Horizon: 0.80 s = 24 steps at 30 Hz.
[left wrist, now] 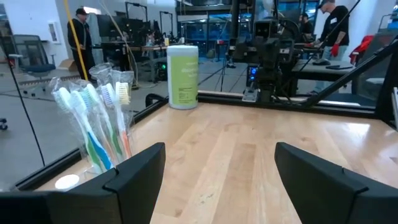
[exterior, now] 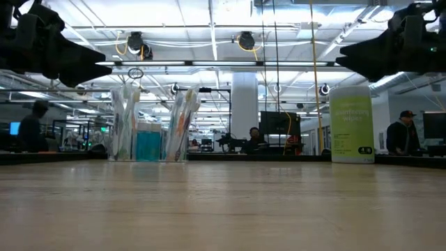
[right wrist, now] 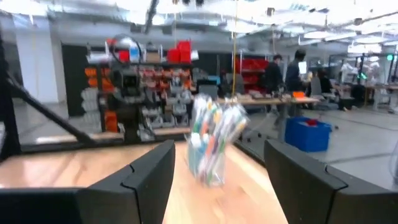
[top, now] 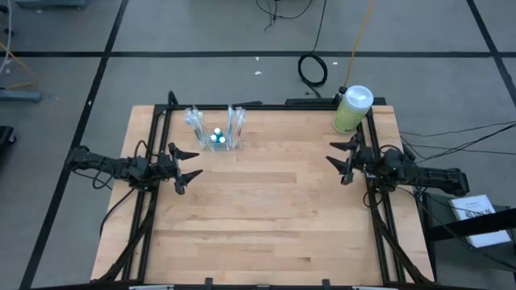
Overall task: Pick & Place toothbrushing station
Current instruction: Return to Home Position
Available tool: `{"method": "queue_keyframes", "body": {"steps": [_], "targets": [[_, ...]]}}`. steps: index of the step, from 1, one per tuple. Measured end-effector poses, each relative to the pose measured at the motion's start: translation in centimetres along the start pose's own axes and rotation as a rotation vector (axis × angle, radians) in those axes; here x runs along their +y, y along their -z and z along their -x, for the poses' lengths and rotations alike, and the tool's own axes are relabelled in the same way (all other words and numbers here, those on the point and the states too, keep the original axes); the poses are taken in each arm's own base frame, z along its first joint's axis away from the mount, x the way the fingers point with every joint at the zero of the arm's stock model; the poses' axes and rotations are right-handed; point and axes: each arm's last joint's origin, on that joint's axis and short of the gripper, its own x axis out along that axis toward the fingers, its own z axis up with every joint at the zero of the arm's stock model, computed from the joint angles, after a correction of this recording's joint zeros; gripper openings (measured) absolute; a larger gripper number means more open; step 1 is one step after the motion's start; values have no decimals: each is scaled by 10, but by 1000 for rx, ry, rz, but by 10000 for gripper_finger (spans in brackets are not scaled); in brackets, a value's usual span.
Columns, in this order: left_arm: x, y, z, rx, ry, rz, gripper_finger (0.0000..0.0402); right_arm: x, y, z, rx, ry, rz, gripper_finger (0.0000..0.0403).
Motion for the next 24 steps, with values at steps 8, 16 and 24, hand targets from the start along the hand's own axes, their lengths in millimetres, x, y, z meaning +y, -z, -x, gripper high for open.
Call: {"method": "queue_keyframes", "body": {"steps": [8,16,24], "targets": [[-1,2,-1,2,0,-1,308,0,8,0,82,-5,39,238],[-5,2,0,40,162,-35,308,0,9,0,91,-8,18,238],[1,2,-2,63,154,-55,308,0,9,0,90,-8,10,238]]}}
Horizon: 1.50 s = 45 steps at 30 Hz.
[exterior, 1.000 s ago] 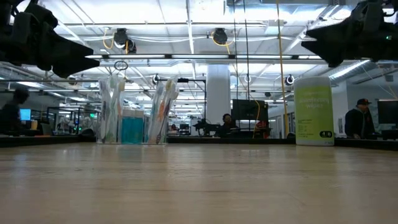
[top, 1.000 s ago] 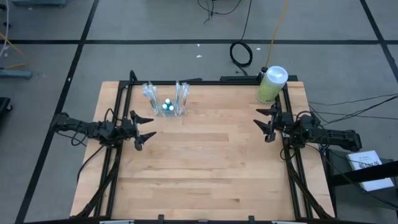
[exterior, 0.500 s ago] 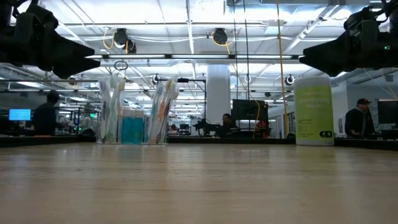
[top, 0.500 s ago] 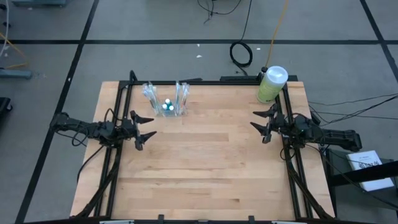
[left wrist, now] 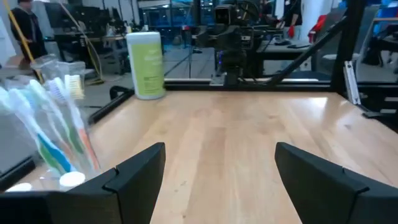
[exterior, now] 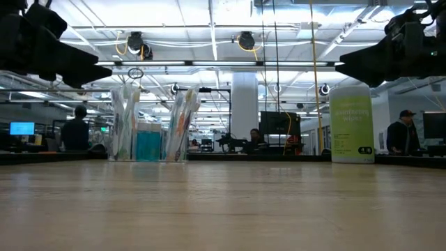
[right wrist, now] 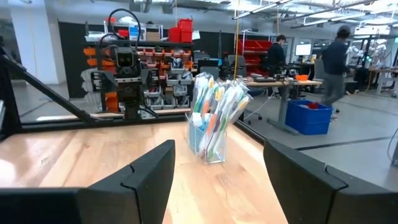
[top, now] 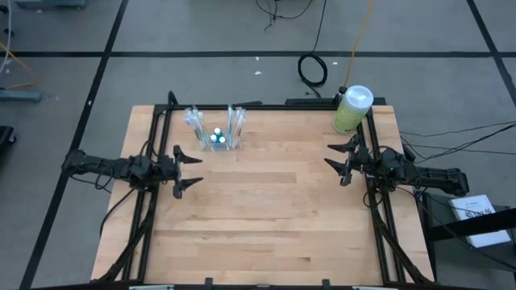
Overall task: Pick & Place toothbrushing station
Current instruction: Return to Home Position
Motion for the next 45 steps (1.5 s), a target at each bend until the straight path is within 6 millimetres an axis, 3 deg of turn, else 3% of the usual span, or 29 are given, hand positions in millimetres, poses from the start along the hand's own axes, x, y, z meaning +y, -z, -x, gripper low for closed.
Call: {"method": "queue_keyframes", "body": {"steps": [6,13,45], "targets": [[4,1,-1,11,63,31,308,0,0,0,0,0,-27,238],[11,0,-2,-1,-25,17,308,0,1,0,6,-1,-18,238],[12,-1,-2,-12,-32,14,308,0,1,0,6,-1,-18,238]]}}
